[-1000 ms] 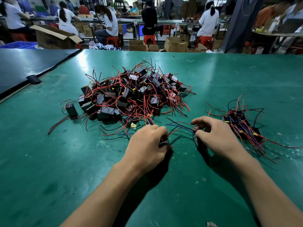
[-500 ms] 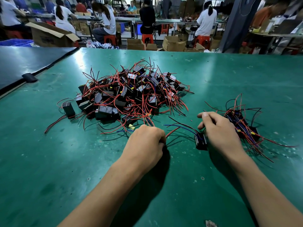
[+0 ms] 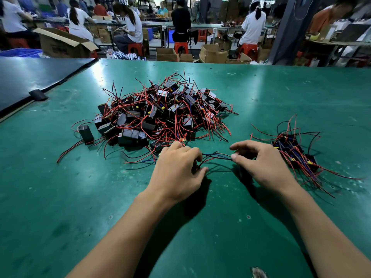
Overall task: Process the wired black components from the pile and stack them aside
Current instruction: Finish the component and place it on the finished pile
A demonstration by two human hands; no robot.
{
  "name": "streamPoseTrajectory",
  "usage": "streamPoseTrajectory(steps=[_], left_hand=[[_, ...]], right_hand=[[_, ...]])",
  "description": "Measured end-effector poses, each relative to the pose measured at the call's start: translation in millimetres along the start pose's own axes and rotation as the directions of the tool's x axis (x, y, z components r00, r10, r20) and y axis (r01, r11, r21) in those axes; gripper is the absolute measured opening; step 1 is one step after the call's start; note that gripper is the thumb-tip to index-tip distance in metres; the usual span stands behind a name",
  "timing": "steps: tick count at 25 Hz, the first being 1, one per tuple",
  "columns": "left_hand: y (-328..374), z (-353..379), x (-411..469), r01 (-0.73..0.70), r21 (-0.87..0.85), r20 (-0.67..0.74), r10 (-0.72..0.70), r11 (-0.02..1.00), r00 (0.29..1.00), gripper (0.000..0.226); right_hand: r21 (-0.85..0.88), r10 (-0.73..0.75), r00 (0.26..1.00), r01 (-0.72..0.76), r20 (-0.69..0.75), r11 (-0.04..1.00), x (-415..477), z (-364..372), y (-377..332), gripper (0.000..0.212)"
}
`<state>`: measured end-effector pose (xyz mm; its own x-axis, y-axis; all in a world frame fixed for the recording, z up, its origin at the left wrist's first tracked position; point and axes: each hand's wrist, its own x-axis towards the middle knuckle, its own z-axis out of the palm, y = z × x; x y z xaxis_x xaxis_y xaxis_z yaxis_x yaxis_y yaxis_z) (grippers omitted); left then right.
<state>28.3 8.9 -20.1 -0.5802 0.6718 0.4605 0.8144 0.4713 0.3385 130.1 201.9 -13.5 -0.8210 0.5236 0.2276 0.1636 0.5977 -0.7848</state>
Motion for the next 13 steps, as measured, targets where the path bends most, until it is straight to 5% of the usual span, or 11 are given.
streamPoseTrajectory(steps=[4, 13], left_hand=[[-3.7, 8.2, 0.5, 0.035, -0.003, 0.115, -0.034, 0.999, 0.993, 0.028], [-5.5, 14.5, 0.7, 0.303, -0.141, -0.010, -0.307, 0.942, 0.952, 0.024]], right_hand=[[0.134, 0.018, 1.000, -0.021, 0.020, 0.991, 1.7, -1.6, 0.4, 0.024], [0.393, 0.030, 0.977, -0.114, 0.213, 0.912, 3.5, -8.3, -0.5, 0.028]])
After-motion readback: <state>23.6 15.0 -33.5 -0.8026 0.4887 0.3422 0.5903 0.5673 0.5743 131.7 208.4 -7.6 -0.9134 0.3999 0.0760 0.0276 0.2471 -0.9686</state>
